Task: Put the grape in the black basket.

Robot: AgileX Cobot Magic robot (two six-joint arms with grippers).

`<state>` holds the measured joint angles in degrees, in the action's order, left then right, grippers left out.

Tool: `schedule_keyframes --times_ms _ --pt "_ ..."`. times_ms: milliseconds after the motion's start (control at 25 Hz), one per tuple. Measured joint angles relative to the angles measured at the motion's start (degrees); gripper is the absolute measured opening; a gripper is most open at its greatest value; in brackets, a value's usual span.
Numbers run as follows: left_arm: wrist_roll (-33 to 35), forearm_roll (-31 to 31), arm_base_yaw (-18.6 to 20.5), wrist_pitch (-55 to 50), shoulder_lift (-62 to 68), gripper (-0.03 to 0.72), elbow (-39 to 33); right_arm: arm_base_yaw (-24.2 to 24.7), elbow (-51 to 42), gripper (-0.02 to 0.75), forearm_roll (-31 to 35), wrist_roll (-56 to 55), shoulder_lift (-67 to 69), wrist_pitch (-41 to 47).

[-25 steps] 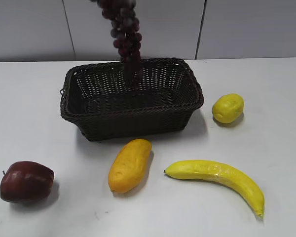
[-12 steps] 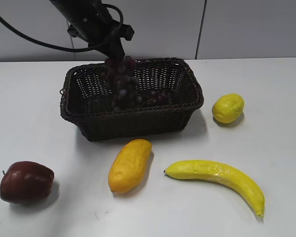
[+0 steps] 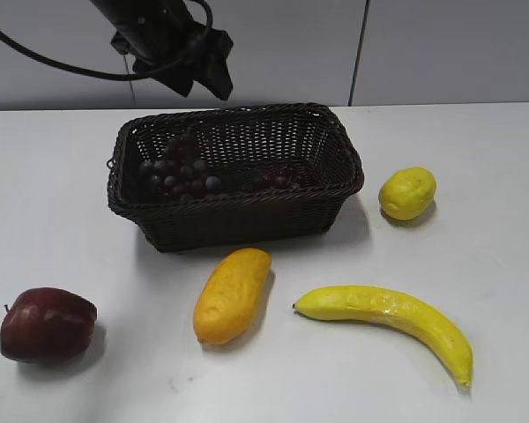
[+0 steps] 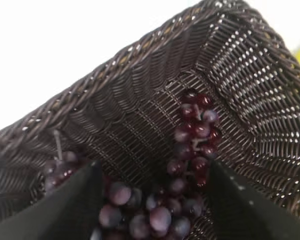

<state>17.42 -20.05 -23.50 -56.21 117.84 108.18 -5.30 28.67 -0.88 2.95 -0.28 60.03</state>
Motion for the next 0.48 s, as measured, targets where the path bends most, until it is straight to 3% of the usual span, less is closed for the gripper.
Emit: schedule_keyframes --times_ms 240,480 --pt "0.0 8.8 3.6 -2.4 -4.1 0.572 4.0 0.0 0.0 0.500 0.0 0.0 0.0 0.0" --pt "-3.4 13.8 11.2 -7.6 -5.8 0.569 4.7 0.0 0.0 0.500 0.0 0.0 0.0 0.0"
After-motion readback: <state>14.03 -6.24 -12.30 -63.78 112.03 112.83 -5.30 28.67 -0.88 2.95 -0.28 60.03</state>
